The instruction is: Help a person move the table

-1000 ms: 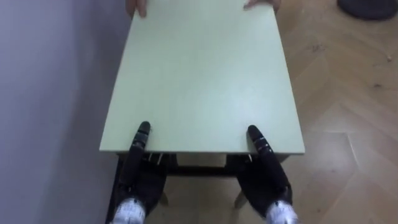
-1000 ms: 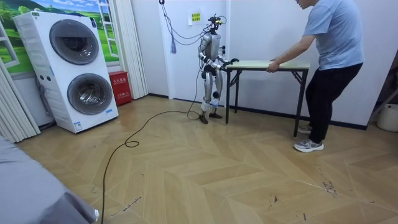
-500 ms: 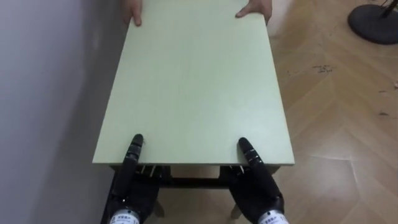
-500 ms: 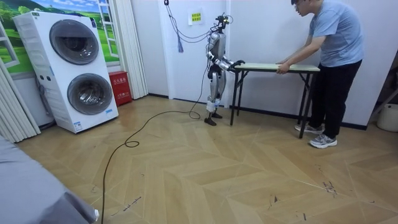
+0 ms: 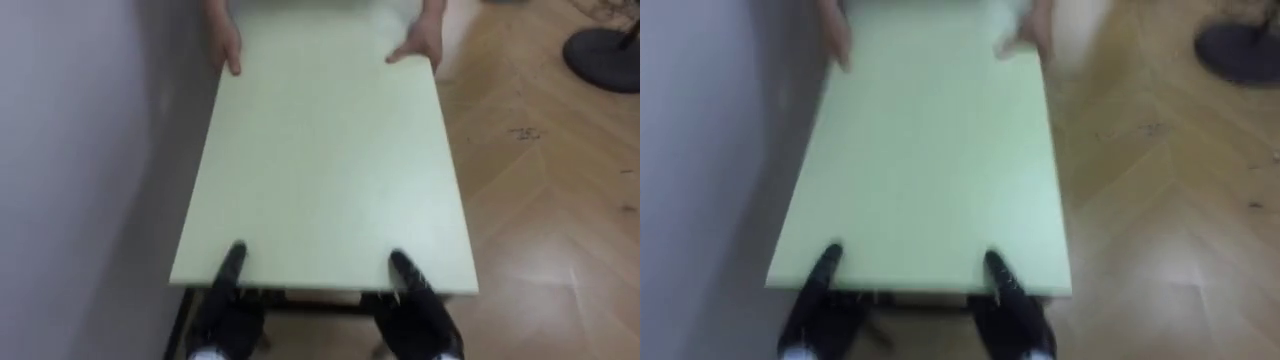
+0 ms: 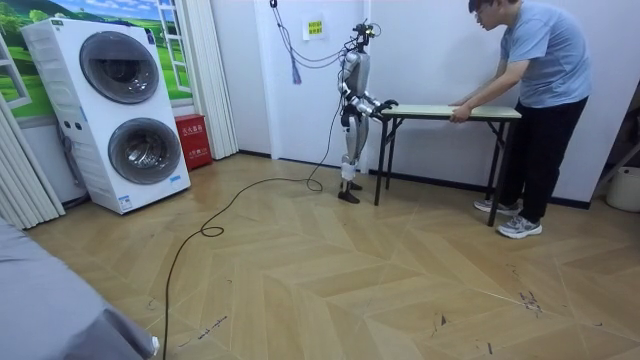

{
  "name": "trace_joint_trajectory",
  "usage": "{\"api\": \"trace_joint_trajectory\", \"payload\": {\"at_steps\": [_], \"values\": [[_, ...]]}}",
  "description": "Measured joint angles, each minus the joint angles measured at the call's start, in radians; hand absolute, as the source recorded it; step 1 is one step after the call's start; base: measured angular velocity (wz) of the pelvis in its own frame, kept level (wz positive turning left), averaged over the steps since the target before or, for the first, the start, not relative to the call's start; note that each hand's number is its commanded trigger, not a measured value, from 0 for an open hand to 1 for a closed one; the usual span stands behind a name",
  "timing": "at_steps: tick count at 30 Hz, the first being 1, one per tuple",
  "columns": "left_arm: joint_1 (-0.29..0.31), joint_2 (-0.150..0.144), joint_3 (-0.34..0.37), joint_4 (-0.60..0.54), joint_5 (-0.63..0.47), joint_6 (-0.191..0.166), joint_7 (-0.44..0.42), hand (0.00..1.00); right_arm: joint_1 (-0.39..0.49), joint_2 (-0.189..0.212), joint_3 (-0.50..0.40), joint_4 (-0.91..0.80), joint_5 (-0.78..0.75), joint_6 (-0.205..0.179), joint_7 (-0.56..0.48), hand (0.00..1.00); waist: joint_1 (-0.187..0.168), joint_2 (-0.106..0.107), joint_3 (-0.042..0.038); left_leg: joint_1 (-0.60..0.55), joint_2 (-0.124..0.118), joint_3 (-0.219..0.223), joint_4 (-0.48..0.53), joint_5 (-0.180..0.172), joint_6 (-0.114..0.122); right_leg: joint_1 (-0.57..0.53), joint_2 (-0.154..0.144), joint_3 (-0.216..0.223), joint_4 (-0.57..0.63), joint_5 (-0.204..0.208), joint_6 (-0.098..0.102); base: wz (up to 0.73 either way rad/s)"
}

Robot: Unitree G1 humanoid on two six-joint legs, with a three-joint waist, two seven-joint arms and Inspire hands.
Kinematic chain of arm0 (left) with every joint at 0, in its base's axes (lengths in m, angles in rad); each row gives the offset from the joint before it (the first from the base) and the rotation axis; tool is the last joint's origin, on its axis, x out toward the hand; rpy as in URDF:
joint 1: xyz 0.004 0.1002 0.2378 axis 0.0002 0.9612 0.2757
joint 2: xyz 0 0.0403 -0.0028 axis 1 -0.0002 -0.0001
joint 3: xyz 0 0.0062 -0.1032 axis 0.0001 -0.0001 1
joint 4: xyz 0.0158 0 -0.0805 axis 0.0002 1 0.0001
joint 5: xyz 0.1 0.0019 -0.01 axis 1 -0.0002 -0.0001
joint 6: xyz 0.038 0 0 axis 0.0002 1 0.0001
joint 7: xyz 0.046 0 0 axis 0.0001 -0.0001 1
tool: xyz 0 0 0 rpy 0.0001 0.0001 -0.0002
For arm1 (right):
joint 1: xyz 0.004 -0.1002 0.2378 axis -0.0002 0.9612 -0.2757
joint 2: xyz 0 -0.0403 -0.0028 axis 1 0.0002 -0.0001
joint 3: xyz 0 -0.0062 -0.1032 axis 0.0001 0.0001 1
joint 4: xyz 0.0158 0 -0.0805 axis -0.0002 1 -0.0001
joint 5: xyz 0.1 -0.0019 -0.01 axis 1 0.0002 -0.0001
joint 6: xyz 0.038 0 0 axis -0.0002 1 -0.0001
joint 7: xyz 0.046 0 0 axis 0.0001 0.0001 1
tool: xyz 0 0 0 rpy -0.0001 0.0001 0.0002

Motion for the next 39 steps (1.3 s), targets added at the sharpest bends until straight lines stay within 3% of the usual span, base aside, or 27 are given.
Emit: {"api": "trace_joint_trajectory", "payload": {"at_steps": [2, 3, 5, 6, 11, 16, 27, 36, 39], "values": [[-0.005, 0.017, -0.008, 0.045, 0.098, 0.010, -0.034, 0.29, 0.001, -0.015, -0.004, 0.013, -0.024, -0.005, 0.000, 0.31, 0.010, 0.005, -0.0008, 0.026, -0.012, 0.005, 0.000, -0.004, 0.007, 0.023, -0.008, -0.017, 0.001, -0.001, 0.002, -0.17], [-0.012, 0.025, -0.012, 0.049, 0.131, 0.014, -0.038, 0.00, -0.002, -0.022, -0.003, 0.012, -0.042, -0.008, 0.003, 0.25, 0.010, 0.009, -0.0008, 0.026, -0.014, 0.007, 0.000, -0.007, 0.010, 0.023, -0.011, -0.017, 0.002, -0.002, 0.003, -0.08], [-0.032, 0.048, -0.021, 0.057, 0.244, 0.021, -0.042, 0.00, -0.021, -0.039, 0.014, 0.012, -0.104, -0.006, 0.022, 0.17, 0.006, 0.020, 0.0028, 0.019, -0.013, 0.008, 0.000, -0.026, 0.024, 0.017, -0.009, -0.016, 0.006, -0.005, 0.004, -0.06], [-0.036, 0.054, -0.024, 0.057, 0.267, 0.023, -0.042, 0.00, -0.022, -0.043, 0.021, 0.012, -0.116, -0.006, 0.027, 0.00, 0.006, 0.020, 0.0030, 0.018, -0.013, 0.007, 0.000, -0.028, 0.025, 0.016, -0.009, -0.017, 0.010, -0.005, 0.004, 0.00], [-0.029, 0.083, -0.054, 0.061, 0.359, 0.043, -0.050, 0.00, -0.021, -0.048, 0.067, 0.009, -0.130, 0.002, 0.071, 0.00, 0.002, 0.007, -0.0086, 0.019, -0.014, 0.008, 0.012, -0.038, 0.029, 0.019, -0.013, -0.019, 0.022, -0.009, 0.004, 0.00], [-0.018, 0.105, -0.089, 0.079, 0.392, 0.081, -0.054, 0.00, -0.023, -0.056, 0.071, 0.001, -0.130, 0.001, 0.080, 0.00, -0.019, 0.006, -0.0091, 0.020, -0.013, 0.008, 0.020, -0.038, 0.029, 0.018, -0.013, -0.022, 0.025, -0.009, 0.006, 0.00], [-0.023, 0.107, -0.084, 0.078, 0.450, 0.082, -0.066, 0.00, -0.019, -0.085, 0.080, 0.004, -0.157, 0.002, 0.142, 0.00, -0.026, 0.006, -0.0095, 0.022, -0.012, 0.010, 0.008, -0.038, 0.028, 0.021, -0.013, -0.061, 0.018, -0.010, 0.006, 0.00], [-0.025, 0.134, -0.094, 0.086, 0.531, 0.094, -0.099, 0.00, -0.034, -0.107, 0.073, 0.089, -0.551, 0.023, 0.198, 0.00, -0.041, -0.006, -0.0029, 0.025, -0.011, 0.009, 0.004, -0.044, 0.030, 0.028, -0.014, -0.075, 0.016, -0.010, 0.007, 0.00], [-0.045, 0.147, -0.105, 0.158, 0.591, 0.098, -0.101, 0.00, -0.050, -0.117, 0.085, 0.127, -0.698, 0.023, 0.197, 0.00, -0.040, -0.009, -0.0050, 0.025, -0.011, 0.007, 0.005, -0.045, 0.030, 0.029, -0.014, -0.074, 0.016, -0.010, 0.007, 0.00]]}}
